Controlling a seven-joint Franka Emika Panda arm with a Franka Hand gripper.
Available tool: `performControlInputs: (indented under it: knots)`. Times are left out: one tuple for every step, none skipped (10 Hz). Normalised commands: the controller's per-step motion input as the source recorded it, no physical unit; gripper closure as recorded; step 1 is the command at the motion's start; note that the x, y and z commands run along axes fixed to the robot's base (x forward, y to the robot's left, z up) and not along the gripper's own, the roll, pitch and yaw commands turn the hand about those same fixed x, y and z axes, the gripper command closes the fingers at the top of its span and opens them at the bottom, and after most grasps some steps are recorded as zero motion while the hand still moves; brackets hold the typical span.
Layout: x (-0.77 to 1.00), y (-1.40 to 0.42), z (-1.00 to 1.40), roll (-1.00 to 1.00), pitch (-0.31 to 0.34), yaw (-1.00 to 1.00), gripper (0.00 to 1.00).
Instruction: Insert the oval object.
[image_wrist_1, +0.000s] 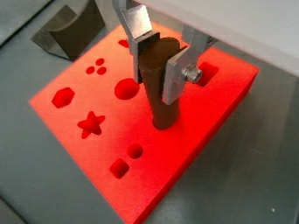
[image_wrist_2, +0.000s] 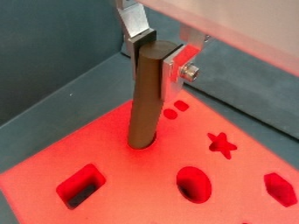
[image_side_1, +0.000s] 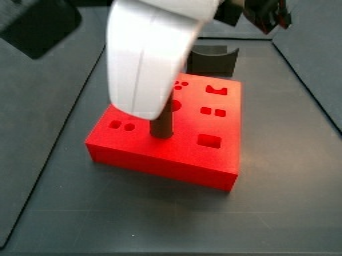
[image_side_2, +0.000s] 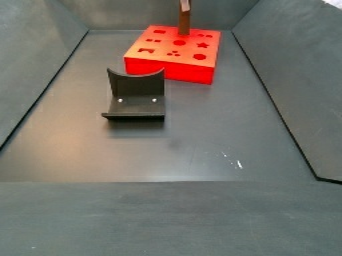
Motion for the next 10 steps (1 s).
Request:
performControlInputs:
  knots:
    - [0.31, 0.29, -0.8, -0.18, 0.0, 0.0, 1.0]
    - [0.26, 0.22, -0.81, -0.18, 0.0, 0.0, 1.0]
    - [0.0, 0.0, -0.19, 0.0, 0.0, 0.0, 1.0]
    - [0.0, 0.0, 0.0, 0.0, 0.0, 0.0, 1.0]
    - [0.13, 0.11, -0.11, -0.11, 0.001, 0.0, 1.0]
    - [0.21, 0.27, -0.27, -0.32, 0.007, 0.0, 1.0]
    - [0.13, 0.15, -0.43, -0.34, 0.0, 0.08, 1.0]
    - [0.0, 0.07, -0.1, -0.14, 0.0, 0.12, 1.0]
    - [-0.02, 0.0, 0.0, 0.0, 0.0, 0.0, 1.0]
    - [-0.02, 0.0, 0.0, 0.0, -0.006, 0.0, 1.0]
